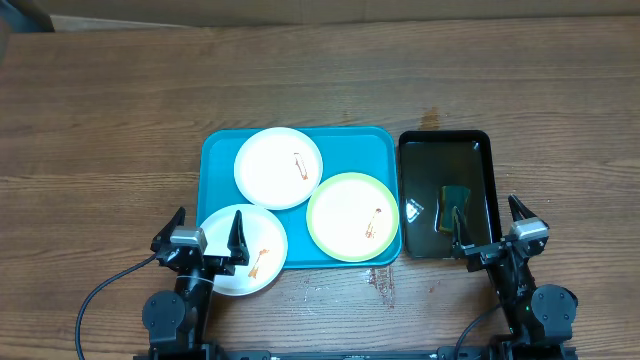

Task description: Clean dirty plates on tray and stack at the side

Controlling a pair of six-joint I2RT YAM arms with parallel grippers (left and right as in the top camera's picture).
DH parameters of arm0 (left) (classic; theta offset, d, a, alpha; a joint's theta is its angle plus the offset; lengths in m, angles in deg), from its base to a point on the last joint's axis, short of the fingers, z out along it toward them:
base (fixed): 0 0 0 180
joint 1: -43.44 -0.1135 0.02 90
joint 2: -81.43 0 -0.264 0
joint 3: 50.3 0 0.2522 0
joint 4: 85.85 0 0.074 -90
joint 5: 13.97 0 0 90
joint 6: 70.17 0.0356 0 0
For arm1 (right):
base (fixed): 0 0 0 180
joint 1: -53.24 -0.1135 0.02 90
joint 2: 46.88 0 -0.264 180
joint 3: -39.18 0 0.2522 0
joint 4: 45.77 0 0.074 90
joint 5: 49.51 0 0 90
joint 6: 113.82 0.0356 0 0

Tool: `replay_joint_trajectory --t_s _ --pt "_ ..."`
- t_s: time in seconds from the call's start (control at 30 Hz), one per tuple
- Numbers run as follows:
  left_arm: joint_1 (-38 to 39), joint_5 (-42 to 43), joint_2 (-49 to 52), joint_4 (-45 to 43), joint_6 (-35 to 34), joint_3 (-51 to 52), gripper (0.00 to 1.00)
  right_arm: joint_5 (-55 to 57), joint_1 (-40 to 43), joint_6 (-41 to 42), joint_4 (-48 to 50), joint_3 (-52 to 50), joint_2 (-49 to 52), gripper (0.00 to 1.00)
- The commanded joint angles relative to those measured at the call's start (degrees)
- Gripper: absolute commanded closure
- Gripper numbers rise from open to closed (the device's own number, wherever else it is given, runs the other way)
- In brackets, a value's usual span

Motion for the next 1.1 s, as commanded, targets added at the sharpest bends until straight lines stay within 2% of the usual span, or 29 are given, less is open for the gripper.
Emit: replay_joint_trajectory --t_s 0.0,0.53,0.6,0.67,0.73,1.07 --pt "0.33 -0.33 -0.46 0.11 1.66 0.20 0.00 -0.09 0.22 -0.44 0.33 -0.61 -0.48 0.00" --pt "0.33 -0.33 -0.46 0.11 1.68 0.20 0.00 -0.11 0.22 -0.44 0.81 -0.61 -0.46 0.00" --pt "0.31 -4.72 -0.46 -0.07 6.03 0.20 0.00 -0.13 0.22 -0.44 1.16 -0.61 -0.48 0.00" --pt "0.33 -12.59 -0.46 -0.11 10.62 0.20 0.00 -0.96 0.22 -0.44 0.90 -0.61 -0.48 0.00" --pt "0.33 -15.76 -0.46 0.42 10.91 0.20 0.00 -1.07 0.22 -0.24 0.98 -0.61 -0.48 0.00" --pt "0.33 -14.99 -0.44 0.59 10.88 0.20 0.00 -0.57 0.22 2.49 0.50 -0.59 -0.48 0.00"
